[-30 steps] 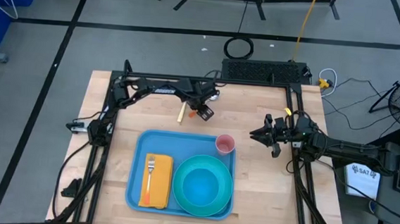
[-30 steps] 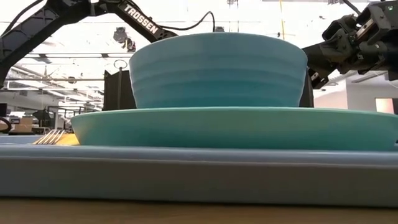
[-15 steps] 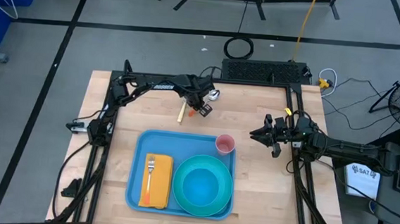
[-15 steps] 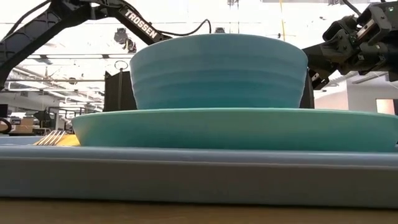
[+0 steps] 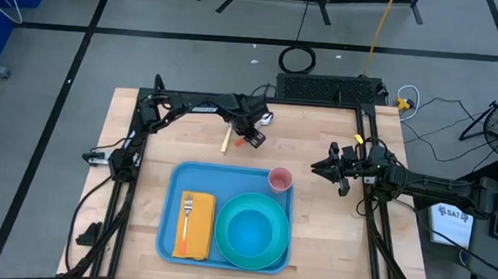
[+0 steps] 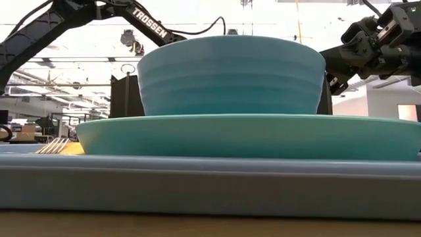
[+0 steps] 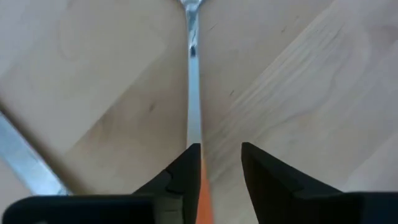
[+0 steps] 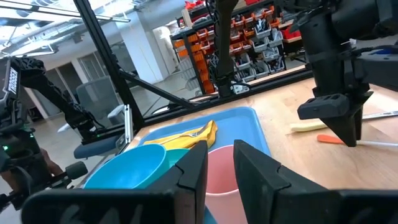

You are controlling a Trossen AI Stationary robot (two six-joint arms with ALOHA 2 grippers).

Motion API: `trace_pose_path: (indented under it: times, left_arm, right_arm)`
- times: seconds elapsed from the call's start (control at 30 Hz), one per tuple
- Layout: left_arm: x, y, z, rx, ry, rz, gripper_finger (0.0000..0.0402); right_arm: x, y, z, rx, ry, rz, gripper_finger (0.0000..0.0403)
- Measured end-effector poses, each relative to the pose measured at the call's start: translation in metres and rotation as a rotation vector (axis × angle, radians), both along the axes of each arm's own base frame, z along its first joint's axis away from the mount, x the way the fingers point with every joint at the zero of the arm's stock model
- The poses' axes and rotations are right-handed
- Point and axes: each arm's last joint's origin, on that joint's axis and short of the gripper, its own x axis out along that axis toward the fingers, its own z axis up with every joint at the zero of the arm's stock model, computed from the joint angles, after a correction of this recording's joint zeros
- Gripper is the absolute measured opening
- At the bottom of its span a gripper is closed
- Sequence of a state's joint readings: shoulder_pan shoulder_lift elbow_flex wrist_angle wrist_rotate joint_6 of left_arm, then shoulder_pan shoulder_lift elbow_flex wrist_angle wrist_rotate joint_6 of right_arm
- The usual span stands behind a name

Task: Set up tray
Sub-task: Put the orange spoon on the yellow napkin to the right of the orange fork

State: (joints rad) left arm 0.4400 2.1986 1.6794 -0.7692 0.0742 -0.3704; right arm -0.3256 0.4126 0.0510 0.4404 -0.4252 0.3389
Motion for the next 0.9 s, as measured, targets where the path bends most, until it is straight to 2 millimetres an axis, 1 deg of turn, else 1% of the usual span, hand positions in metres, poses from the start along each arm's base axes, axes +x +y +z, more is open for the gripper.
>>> trace_pose_path:
  times: [0.1,0.17,0.23,0.33,0.4,0.47,0.53,0.63,0.77,0.9]
  left_arm:
    - [-0.005,-0.005,-0.003,-0.049,0.064,0.002,0.0121]
    - [-0.01,-0.006,-0.015,-0.109,0.147,0.021,0.012]
    - [-0.013,-0.005,-0.03,-0.123,0.227,0.035,0.012]
    - [-0.01,-0.007,-0.039,-0.123,0.243,0.06,0.012]
    - [-0.006,-0.009,-0.038,-0.097,0.221,0.027,0.012]
    - [-0.006,-0.01,-0.034,-0.104,0.201,0.026,0.012]
    - [-0.007,-0.009,-0.028,-0.117,0.187,0.029,0.012]
    - [-0.009,-0.009,-0.018,-0.081,0.187,0.034,0.012]
    - [-0.012,-0.003,-0.017,-0.13,0.165,0.062,0.012]
    - [-0.012,-0.003,-0.017,-0.173,0.145,0.053,0.012]
  right_arm:
    - [0.0,0.0,0.0,0.001,0.0,0.004,0.0068]
    - [0.0,0.0,0.0,0.001,0.0,0.006,0.0068]
    - [0.0,0.0,0.0,0.0,-0.002,0.008,0.0068]
    - [0.0,0.001,0.0,0.001,-0.004,0.025,0.0068]
    - [0.0,0.001,0.0,0.006,-0.003,0.026,0.0068]
    - [0.0,0.001,0.001,0.006,-0.004,0.025,0.0068]
    - [0.0,0.001,0.001,0.006,-0.005,0.025,0.0068]
    - [0.0,0.001,0.001,0.006,-0.004,0.025,0.0068]
    - [0.0,0.001,0.001,0.01,-0.003,0.026,0.0068]
    - [0.0,0.001,0.001,0.01,-0.003,0.031,0.0068]
